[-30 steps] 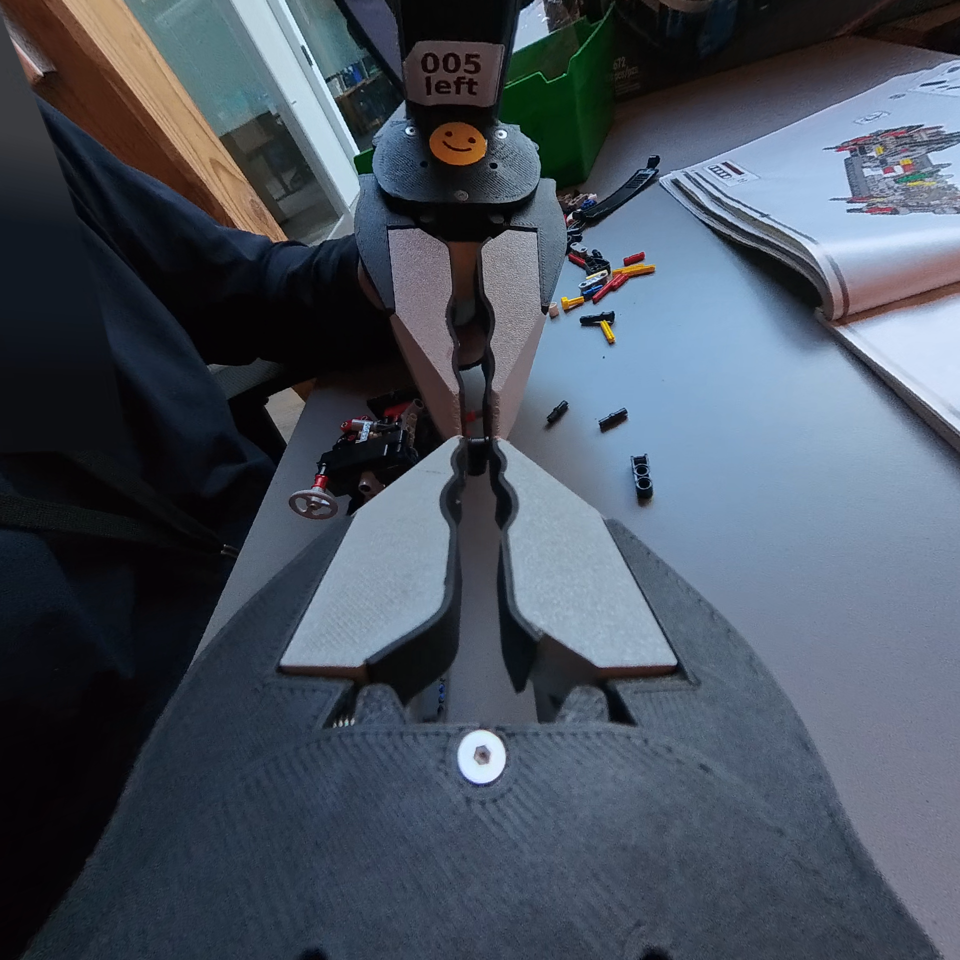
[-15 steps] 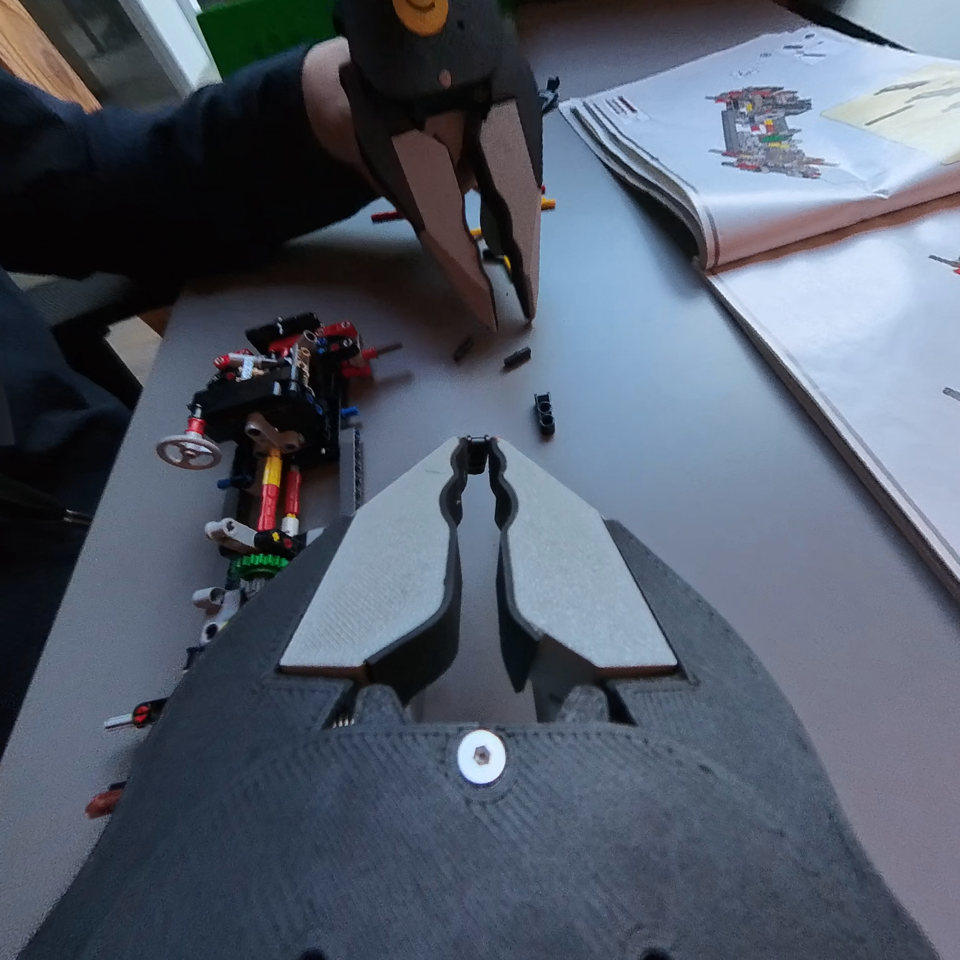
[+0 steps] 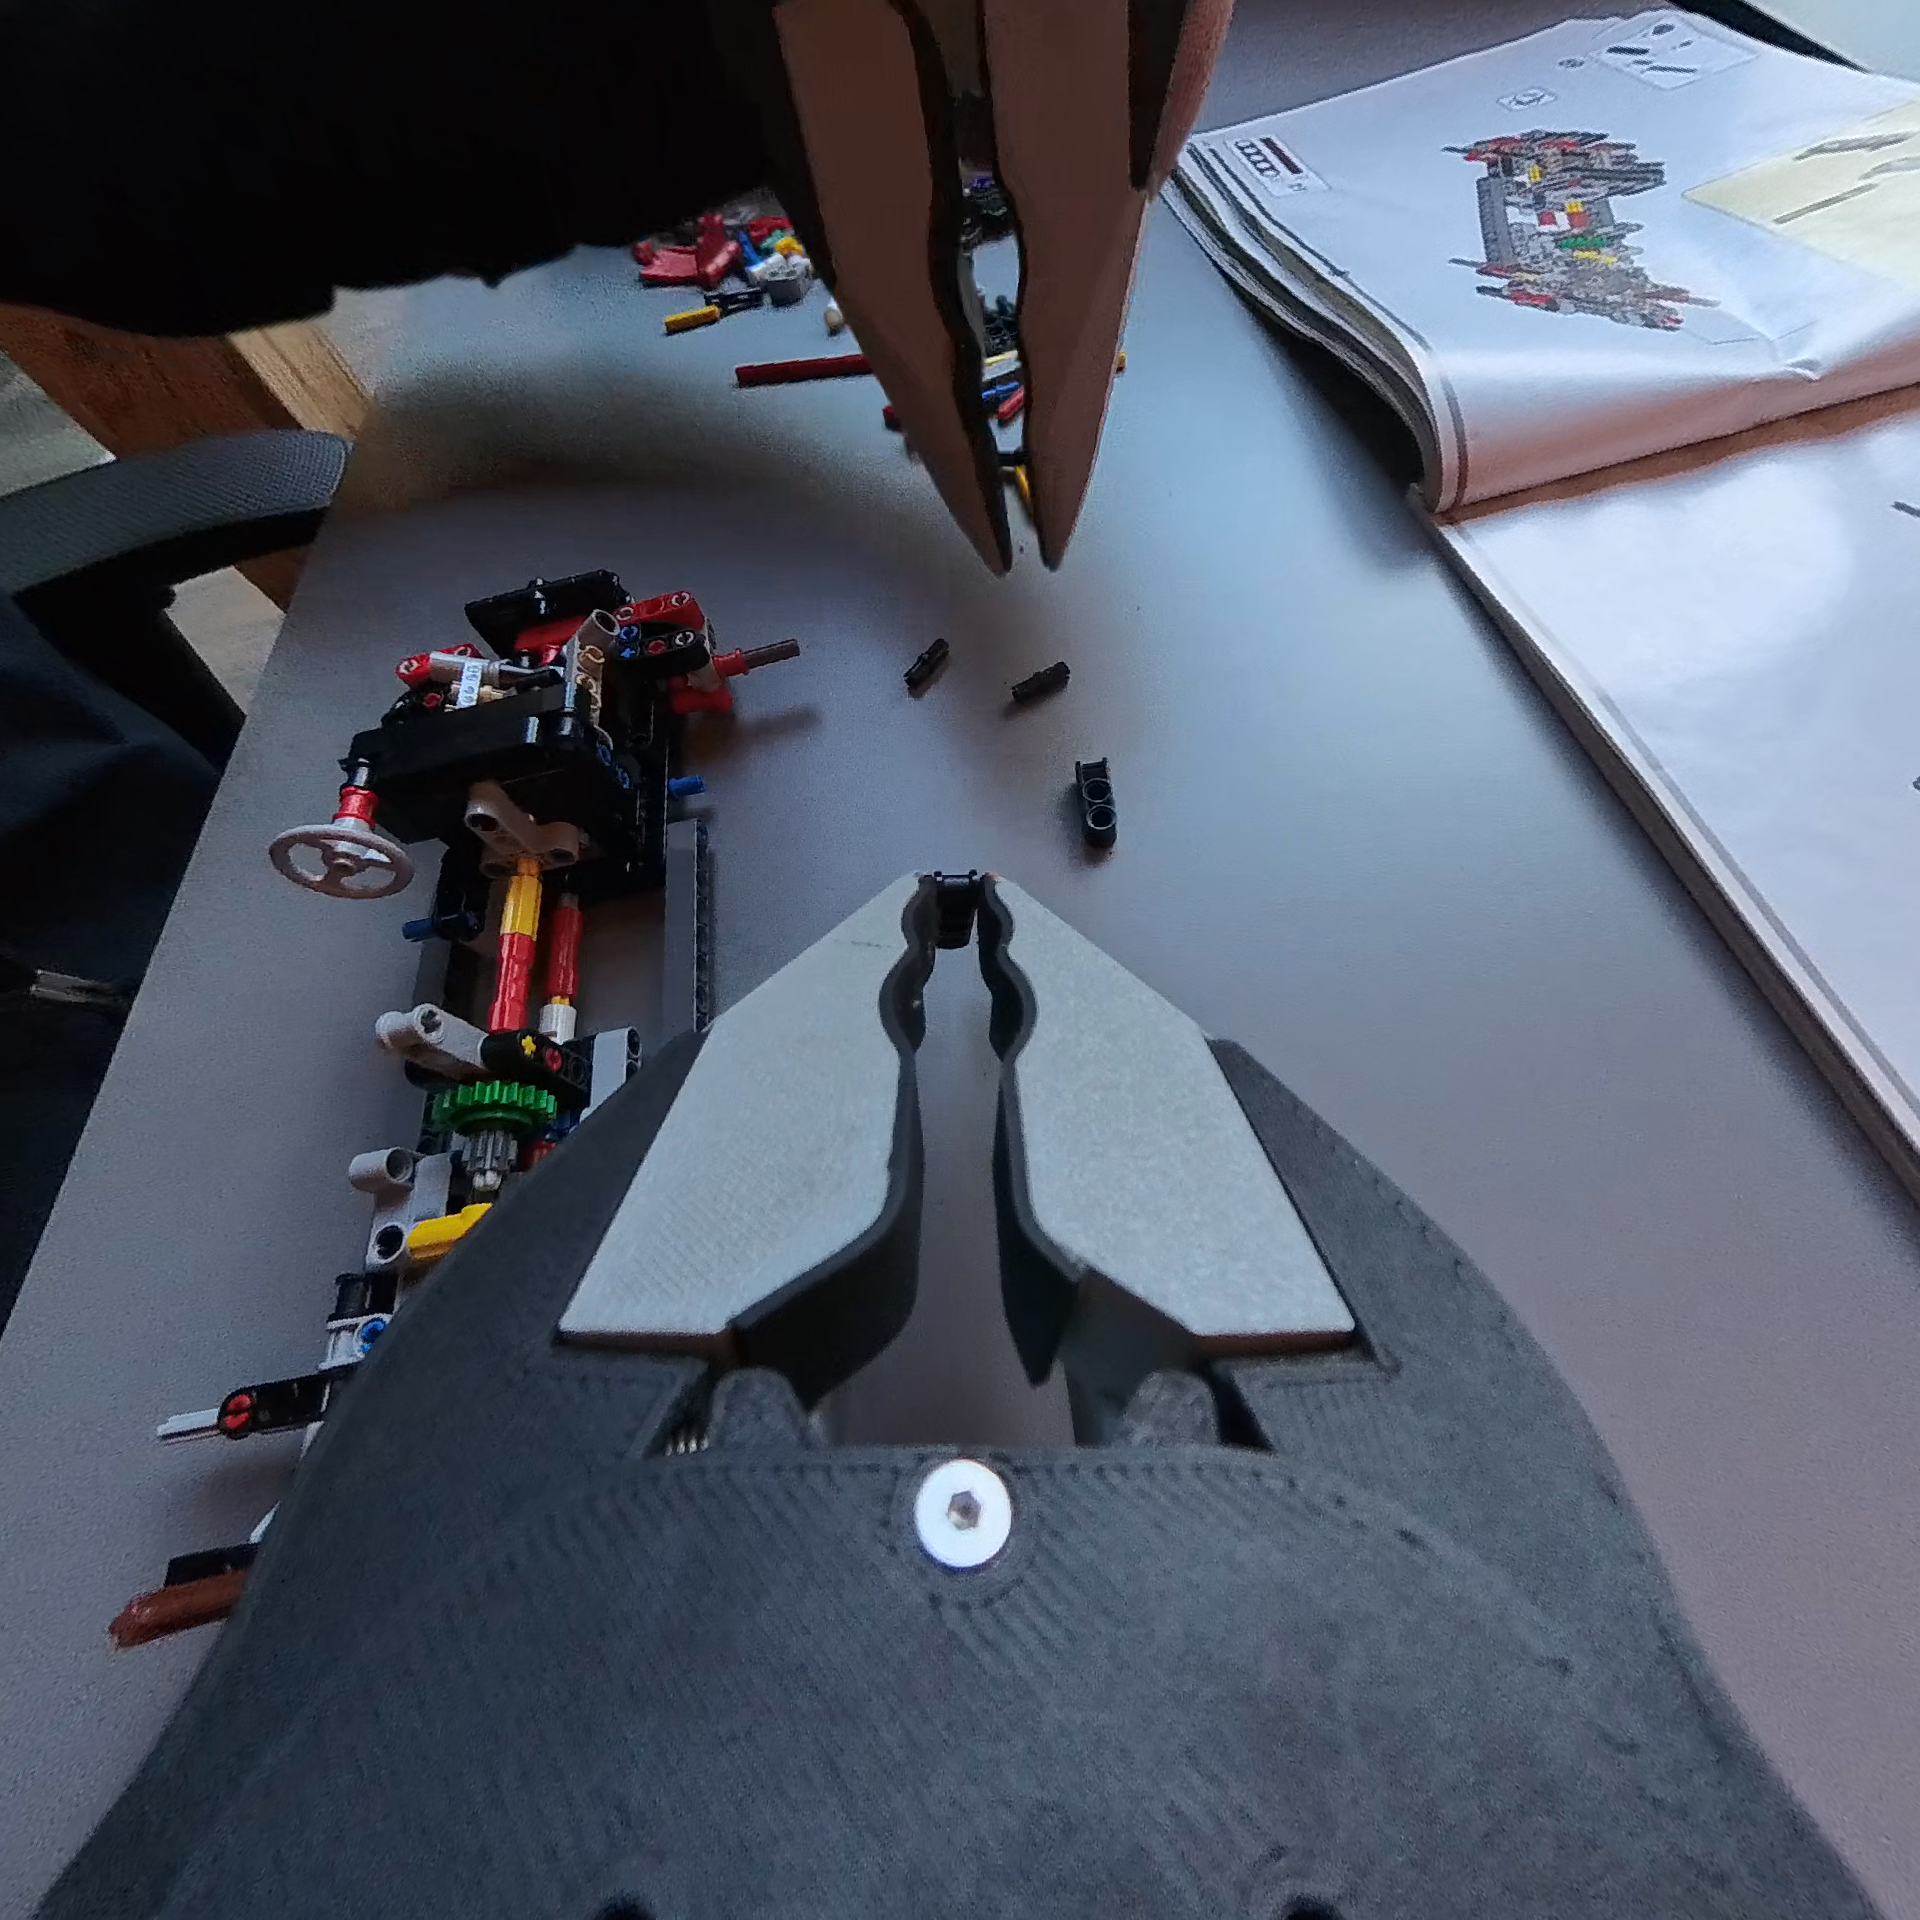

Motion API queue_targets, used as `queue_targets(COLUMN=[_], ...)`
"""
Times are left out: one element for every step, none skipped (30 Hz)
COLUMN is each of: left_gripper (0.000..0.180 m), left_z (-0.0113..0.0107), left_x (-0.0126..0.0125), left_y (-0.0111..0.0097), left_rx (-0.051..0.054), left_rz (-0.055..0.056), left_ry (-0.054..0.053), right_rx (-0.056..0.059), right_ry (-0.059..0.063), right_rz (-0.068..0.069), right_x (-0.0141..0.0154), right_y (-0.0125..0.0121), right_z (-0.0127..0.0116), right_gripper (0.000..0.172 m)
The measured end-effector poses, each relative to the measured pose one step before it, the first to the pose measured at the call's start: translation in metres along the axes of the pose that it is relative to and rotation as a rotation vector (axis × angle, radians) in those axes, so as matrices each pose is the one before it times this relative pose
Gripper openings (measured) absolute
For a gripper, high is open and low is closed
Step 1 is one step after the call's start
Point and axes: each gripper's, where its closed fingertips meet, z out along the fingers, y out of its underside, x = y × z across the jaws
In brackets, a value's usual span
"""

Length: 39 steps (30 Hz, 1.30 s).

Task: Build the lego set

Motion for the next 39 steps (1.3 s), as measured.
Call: queue_targets(left_gripper=[0.006,0.006,0.006,0.006,0.006,0.006,0.006,0.007,0.008,0.008,0.008,0.009,0.009,0.009,0.009,0.009,0.009,0.009,0.009,0.009,0.007,0.003,0.002,0.002,0.002,0.002,0.002,0.002,0.002,0.002,0.002,0.002,0.002,0.002,0.002,0.002,0.002,0.002,0.002], left_z=[0.00306,0.00344,0.0034,0.00292,0.00251,0.00182,0.00128,0.00101,0.00105,0.00115,0.00115,0.00107,0.00105,0.00111,0.00114,0.00099,0.00092,0.00114,0.00166,0.00185,0.00045,0.00019,0.00007,-0.00009,0.00007,0.00056,0.00077,0.00069,0.0005,0.00091,0.00133,0.00165,0.00188,0.00217,0.00277,0.00309,0.00269,0.00268,0.00291], left_x=[0.00086,-0.00031,0.00008,0.00095,0.00032,0.00058,0.00056,0.00015,0.00027,0.00015,-0.00073,-0.00051,-0.00015,-0.00016,-0.00059,-0.0005,0.00027,0.00077,0.00069,0.00137,0.00173,0.00156,0.00033,-0.00001,-0.00018,-0.00029,-0.00039,-0.00034,0.00009,0.00144,0.00301,0.00148,0.00128,0.00228,0.0013,-0.00042,0.00105,0.00251,0.00092], left_y=[0.00074,0.00258,0.00232,0.00191,0.00232,0.00263,0.00191,0.00083,0.00057,0.00083,0.00063,0.00043,-0.00015,-0.00009,0.00018,-0.00009,-0.00069,-0.00048,0.00068,0.00165,-0.00213,-0.0004,0.00003,0.00015,-0.00045,-0.00196,-0.0027,-0.00228,-0.00215,-0.00231,-0.00333,-0.00416,-0.00444,-0.00516,-0.00418,-0.00242,-0.00399,-0.00387,-0.00297], left_rx=[-0.0421,-0.0456,-0.0357,-0.0254,-0.0243,-0.0241,-0.0194,-0.0129,-0.0119,-0.0116,-0.0096,-0.0064,-0.0026,-0.0035,-0.0062,-0.0054,-0.0021,-0.0029,-0.0091,-0.0131,0.0121,0.0023,0.0026,0.0059,0.0121,0.0263,0.0354,0.0306,0.0257,0.0234,0.0258,0.0264,0.0254,0.0249,0.0168,0.0019,0.0098,0.0085,0.0032], left_rz=[0.0491,0.0391,0.0273,0.0176,0.0131,0.0147,0.0151,0.0118,0.0077,0.0068,0.007,0.0064,0.0047,0.0041,0.0053,0.0078,0.0079,0.0061,0.0047,0.0046,-0.0003,-0.0026,-0.0057,-0.0104,-0.0232,-0.0422,-0.0592,-0.074,-0.0787,-0.072,-0.0613,-0.0506,-0.0473,-0.0409,-0.0256,-0.0114,0.0014,0.0048,0.0013], left_ry=[0.0155,0.0109,0.0172,0.0235,0.019,0.0165,0.0122,0.0073,0.0088,0.0083,0.0027,0.0047,0.0073,0.0072,0.0037,0.0029,0.0065,0.0091,0.009,0.0127,0.0144,0.0118,0.002,-0.0027,-0.0034,-0.0042,-0.004,-0.0039,-0.0048,-0.0028,0.0003,-0.012,-0.0097,0.0007,-0.0059,-0.017,-0.0083,0.003,-0.003], right_rx=[0.0006,-0.0002,-0.0014,-0.0026,-0.0032,-0.003,-0.0023,-0.0025,-0.0025,-0.0021,-0.002,-0.0019,-0.0017,-0.002,-0.0019,-0.0008,-0.0002,0.0003,0.0006,0.001,0.0011,0.001,0.0004,-0.0005,-0.0014,-0.0023,-0.0028,-0.002,0.0002,0.0008,0.0004,-0.0026,-0.0077,-0.0121,-0.02,-0.0303,-0.0267,-0.0061,-0.0027], right_ry=[-0.0003,-0.0003,0.0001,0.0025,0.0032,0.0024,0.0023,0.0014,0.0014,0.001,0.0002,0.0003,-0.0002,-0.0009,-0.0007,-0.0003,-0.0004,-0.0006,-0.0008,-0.001,-0.0003,-0.0002,0.0001,0.0006,0.0011,0.0016,0.0029,0.0069,0.0076,0.0005,-0.0045,-0.0044,-0.009,-0.0048,0.0039,0.0123,0.0182,0.0159,0.0134], right_rz=[-0.0011,-0.0018,-0.0021,-0.0029,-0.0038,-0.0041,-0.0038,-0.0032,-0.0031,-0.0033,-0.0025,-0.0018,-0.0013,-0.0004,0.0003,0.0004,0.0007,0.0015,0.002,0.0018,0.0014,0.0012,0.0008,-0.0002,-0.0015,-0.0033,-0.0051,-0.0067,-0.0087,-0.01,-0.01,-0.0081,-0.0072,-0.009,-0.0144,-0.0225,-0.0291,-0.0291,-0.0248], right_x=[-0.00007,-0.0001,-0.00002,0.00027,0.00024,0.00014,0.0001,-0.00006,0.00002,-0.00012,-0.0002,-0.00023,-0.00013,-0.00018,-0.00011,0.00004,0.0,0.00013,0.00006,0.00004,0.00018,0.00009,0.00006,0.00001,0.00006,-0.00014,-0.00023,0.00032,0.00016,-0.00095,-0.00154,-0.00135,-0.00163,-0.00117,-0.00024,0.00016,0.00032,-0.00052,-0.00037], right_y=[-0.00001,0.00016,0.00036,0.00045,0.00057,0.00053,0.00043,0.00041,0.00035,0.00035,0.00022,0.00026,0.0002,0.00031,0.00028,0.00014,0.00002,0.00005,-0.00007,-0.00008,-0.00005,-0.00015,-0.00007,0.00017,0.00013,0.00028,0.00036,0.00012,-0.00013,-0.00023,-0.00011,0.00031,0.00099,0.00169,0.00275,0.00413,0.00359,0.00016,-0.00023], right_z=[-0.00027,-0.00019,-0.00013,-0.00004,-0.00007,-0.00006,-0.00001,0.00006,0.00014,0.00009,0.00027,0.00019,0.00019,0.00022,0.00023,0.00007,-0.00002,-0.00002,-0.00005,-0.00011,-0.00019,-0.00016,0.00002,0.00002,0.00008,0.00026,0.00031,0.00018,0.00011,0.00002,0.00003,0.00032,0.00053,0.00087,0.00114,0.00171,0.00191,0.00059,0.00017], right_gripper=[0.005,0.005,0.005,0.005,0.005,0.005,0.005,0.005,0.005,0.005,0.005,0.005,0.005,0.005,0.005,0.005,0.005,0.005,0.005,0.005,0.005,0.005,0.005,0.005,0.005,0.005,0.005,0.005,0.005,0.005,0.005,0.005,0.005,0.005,0.005,0.005,0.005,0.005,0.005])
